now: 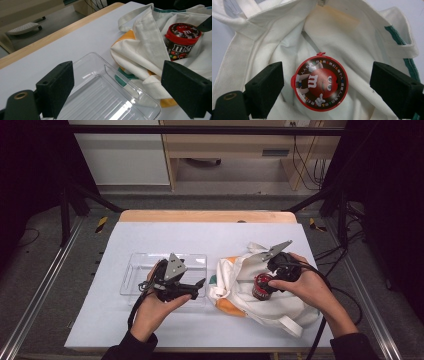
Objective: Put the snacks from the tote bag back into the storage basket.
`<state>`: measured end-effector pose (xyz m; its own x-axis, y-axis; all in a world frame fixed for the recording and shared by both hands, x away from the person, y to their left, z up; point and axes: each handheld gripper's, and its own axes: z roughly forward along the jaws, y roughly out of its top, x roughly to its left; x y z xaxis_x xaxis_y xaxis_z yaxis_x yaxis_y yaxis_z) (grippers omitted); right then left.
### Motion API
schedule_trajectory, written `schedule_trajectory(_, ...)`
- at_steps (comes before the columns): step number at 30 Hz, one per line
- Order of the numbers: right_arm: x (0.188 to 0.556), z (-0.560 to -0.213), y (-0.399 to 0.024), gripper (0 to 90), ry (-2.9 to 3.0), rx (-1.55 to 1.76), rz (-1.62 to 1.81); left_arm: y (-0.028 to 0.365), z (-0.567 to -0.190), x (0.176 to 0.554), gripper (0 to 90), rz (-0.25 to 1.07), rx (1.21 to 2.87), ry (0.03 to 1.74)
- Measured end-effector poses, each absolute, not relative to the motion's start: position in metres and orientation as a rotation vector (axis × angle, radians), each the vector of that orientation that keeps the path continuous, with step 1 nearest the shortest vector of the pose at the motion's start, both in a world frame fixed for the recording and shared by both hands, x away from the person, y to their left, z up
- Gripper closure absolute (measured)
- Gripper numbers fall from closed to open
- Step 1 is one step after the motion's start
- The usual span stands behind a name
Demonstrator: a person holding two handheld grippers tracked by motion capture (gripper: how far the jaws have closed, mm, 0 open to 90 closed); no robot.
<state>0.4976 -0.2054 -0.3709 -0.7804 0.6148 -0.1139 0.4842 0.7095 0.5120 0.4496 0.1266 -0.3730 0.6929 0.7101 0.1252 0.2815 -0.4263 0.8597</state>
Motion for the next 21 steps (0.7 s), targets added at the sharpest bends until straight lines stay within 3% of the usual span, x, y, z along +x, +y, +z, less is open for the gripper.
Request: schedule_trajectory(21, 0.506, -0.398, -0.200, 13.9, 2.733, 0.877, 0.614, 0.132, -0.372, 0.451, 11.8, 0.616, 2.010, 0.769)
